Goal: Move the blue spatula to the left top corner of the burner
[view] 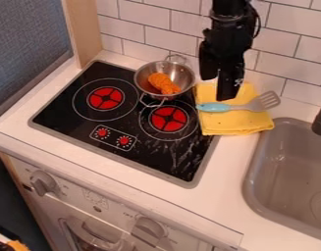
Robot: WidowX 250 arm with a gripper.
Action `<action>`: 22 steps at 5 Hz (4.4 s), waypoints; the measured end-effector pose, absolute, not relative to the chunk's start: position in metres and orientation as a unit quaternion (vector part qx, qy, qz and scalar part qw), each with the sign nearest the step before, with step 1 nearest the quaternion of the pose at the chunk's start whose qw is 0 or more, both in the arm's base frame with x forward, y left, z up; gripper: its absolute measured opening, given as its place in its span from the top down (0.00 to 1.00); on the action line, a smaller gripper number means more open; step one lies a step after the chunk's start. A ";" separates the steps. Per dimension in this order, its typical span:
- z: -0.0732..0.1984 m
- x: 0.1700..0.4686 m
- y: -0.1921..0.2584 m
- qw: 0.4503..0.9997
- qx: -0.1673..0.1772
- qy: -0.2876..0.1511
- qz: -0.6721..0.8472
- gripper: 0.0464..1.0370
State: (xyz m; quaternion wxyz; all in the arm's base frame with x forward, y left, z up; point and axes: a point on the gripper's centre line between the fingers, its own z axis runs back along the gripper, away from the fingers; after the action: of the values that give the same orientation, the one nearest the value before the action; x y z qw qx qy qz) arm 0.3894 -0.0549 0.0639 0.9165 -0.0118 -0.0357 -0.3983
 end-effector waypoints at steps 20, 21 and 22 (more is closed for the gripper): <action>0.110 0.334 0.089 0.990 0.039 -0.106 -0.083 0.71; 0.100 0.331 0.104 0.993 0.039 -0.093 -0.059 0.71; 0.087 0.340 0.119 0.995 0.038 -0.077 -0.043 0.71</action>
State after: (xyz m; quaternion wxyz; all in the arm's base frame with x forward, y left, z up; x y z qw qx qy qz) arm 0.3395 0.1186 0.0867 0.9954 0.0378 -0.0774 -0.0430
